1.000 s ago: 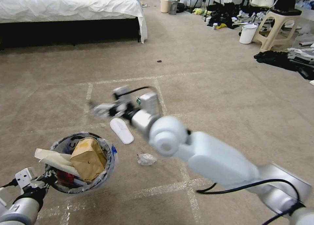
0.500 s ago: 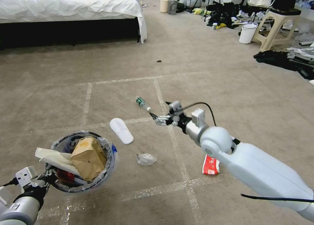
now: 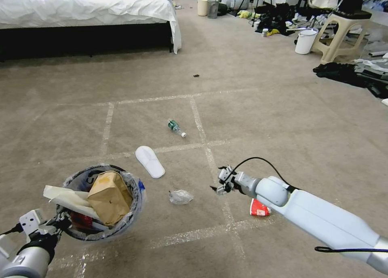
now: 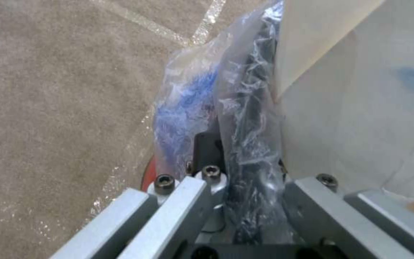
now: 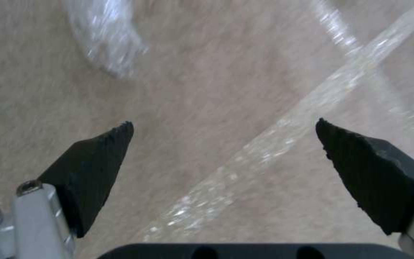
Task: Pick up the trash bin and place the garbage on the floor into it.
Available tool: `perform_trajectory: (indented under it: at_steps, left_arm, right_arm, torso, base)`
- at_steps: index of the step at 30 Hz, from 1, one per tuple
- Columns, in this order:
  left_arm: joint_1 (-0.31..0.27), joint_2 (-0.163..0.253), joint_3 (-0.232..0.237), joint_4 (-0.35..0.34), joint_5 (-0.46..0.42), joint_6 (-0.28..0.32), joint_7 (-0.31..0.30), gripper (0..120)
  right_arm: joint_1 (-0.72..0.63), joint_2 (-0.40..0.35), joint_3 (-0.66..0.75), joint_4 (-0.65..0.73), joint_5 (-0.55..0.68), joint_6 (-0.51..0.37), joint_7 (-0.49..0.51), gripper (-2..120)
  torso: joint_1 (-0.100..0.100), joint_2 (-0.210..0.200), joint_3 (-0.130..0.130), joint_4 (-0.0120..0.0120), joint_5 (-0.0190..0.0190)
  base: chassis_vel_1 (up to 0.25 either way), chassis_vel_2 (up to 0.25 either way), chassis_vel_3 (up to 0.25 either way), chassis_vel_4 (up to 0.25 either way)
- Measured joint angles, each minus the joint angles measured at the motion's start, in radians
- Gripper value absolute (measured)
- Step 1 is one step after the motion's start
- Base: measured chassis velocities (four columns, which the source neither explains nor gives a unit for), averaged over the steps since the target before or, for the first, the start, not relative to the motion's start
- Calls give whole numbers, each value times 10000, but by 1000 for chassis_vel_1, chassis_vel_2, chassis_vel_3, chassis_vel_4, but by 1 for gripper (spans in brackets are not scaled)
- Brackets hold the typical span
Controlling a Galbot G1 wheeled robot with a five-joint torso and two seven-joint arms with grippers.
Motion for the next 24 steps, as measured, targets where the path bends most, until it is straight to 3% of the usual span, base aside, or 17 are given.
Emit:
perform_trajectory:
  at_steps: [8,24]
  left_arm:
    - [64,-106,-84,-52,0,-21,3,1]
    - [172,-297,-143,-146,104,-37,-8,1]
  right_arm:
    - [611,1127,-536,-1519,-43,569,-658,98]
    - [716,3170,-900,-3872,-248,1898,-685,98]
  torso:
    - [0,-1,0,-1,-2]
    - [1,-1,0,0,-5]
  base:
    - [0,0,0,0]
    - [0,0,0,0]
